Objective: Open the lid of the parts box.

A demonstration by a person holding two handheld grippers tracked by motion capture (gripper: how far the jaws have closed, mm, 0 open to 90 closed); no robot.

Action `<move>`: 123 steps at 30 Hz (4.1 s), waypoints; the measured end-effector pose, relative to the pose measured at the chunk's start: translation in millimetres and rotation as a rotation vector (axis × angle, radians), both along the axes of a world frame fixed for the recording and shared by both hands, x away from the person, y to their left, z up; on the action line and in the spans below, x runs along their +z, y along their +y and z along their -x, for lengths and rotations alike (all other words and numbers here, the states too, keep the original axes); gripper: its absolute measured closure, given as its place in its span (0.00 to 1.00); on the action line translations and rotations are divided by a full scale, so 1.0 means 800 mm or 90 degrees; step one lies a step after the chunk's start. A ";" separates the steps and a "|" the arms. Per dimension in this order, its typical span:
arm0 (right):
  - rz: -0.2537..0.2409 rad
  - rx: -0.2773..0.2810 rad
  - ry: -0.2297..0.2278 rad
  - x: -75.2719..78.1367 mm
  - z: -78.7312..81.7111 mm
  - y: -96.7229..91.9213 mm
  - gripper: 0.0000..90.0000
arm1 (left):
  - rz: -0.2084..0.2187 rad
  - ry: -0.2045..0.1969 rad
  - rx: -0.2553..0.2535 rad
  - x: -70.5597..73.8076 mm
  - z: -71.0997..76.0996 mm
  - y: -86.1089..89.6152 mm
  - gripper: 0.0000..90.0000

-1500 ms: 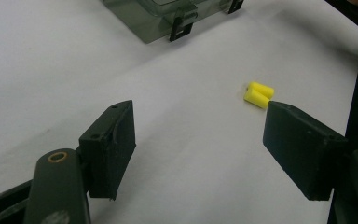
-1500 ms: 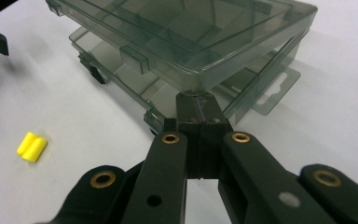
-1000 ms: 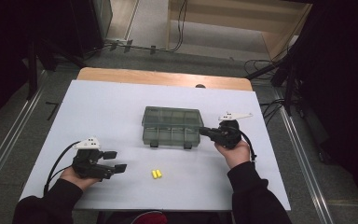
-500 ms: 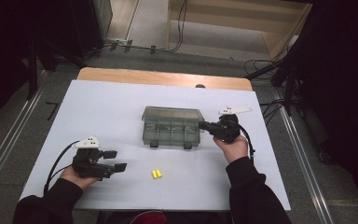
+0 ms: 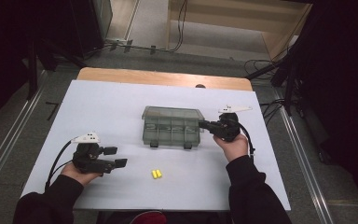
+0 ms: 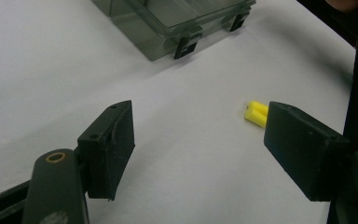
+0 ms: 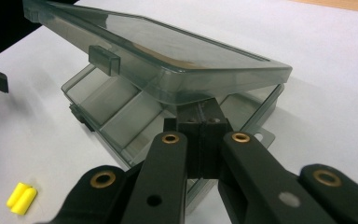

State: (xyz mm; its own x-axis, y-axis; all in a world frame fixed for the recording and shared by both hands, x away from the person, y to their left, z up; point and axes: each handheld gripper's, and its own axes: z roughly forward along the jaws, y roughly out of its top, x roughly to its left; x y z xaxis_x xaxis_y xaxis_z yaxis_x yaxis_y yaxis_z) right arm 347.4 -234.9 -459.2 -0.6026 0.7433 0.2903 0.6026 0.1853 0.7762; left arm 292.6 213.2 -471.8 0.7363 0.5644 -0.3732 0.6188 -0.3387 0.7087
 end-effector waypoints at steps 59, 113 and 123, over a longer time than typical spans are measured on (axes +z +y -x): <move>-0.013 0.007 -0.011 0.012 -0.019 0.001 0.97 | -0.072 -0.022 0.022 0.046 -0.139 -0.072 0.27; 0.006 -0.020 0.009 0.001 -0.018 -0.012 0.52 | -0.047 -0.077 0.036 0.031 -0.173 -0.099 0.61; 0.001 -0.018 -0.009 -0.004 -0.034 -0.014 0.44 | -0.041 -0.076 0.039 0.032 -0.173 -0.099 0.61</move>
State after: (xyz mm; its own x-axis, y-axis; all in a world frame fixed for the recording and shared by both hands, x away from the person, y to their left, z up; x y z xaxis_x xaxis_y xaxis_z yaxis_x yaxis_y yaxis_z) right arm 374.3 -246.2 -462.6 -0.5855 0.7605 0.2807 0.5960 0.1690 0.7850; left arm 431.4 134.2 -446.4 0.7365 0.6301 -0.2461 0.5522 -0.3500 0.7567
